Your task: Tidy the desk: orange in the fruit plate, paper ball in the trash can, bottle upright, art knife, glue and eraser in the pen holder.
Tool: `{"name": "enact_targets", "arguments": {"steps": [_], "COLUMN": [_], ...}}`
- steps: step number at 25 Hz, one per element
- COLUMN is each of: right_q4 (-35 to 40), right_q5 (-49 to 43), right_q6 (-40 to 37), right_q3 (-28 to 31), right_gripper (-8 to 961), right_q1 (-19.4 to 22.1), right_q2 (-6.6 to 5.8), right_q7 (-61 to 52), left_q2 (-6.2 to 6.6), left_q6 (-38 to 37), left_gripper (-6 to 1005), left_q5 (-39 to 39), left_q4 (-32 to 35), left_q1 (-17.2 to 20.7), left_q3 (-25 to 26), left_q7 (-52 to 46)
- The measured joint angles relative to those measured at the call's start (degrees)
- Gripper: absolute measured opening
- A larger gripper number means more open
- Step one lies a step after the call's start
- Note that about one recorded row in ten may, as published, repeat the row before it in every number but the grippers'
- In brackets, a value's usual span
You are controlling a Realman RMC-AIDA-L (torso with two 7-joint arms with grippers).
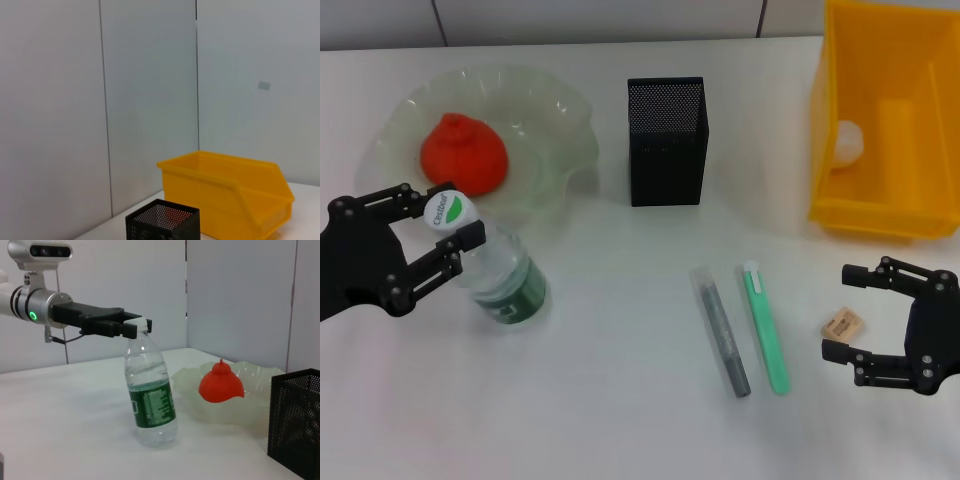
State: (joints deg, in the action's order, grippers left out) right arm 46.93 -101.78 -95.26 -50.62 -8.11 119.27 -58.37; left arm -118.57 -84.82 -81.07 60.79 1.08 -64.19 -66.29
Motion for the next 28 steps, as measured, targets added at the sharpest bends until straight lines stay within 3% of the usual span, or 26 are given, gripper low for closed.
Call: {"name": "enact_targets", "arguments": {"steps": [25, 28], "right_q4": [0.08, 0.27], "right_q5": [-0.04, -0.06], "right_q6": [-0.66, -1.05], "right_q3": [-0.09, -0.07], "right_gripper": [844, 844], "right_q1": [-0.23, -0.25], "right_q2": [0.00, 0.00], "right_q7": [-0.76, -0.79], "left_q2": [-0.24, -0.16], "left_q6": [-0.84, -0.96], "left_gripper": [440, 504], "left_q5": [0.91, 0.93], "left_q4": [-0.37, 0.05], "left_q1": [-2.53, -2.89], "left_q3": [1.45, 1.80], "left_q7": [0.15, 0.23]}}
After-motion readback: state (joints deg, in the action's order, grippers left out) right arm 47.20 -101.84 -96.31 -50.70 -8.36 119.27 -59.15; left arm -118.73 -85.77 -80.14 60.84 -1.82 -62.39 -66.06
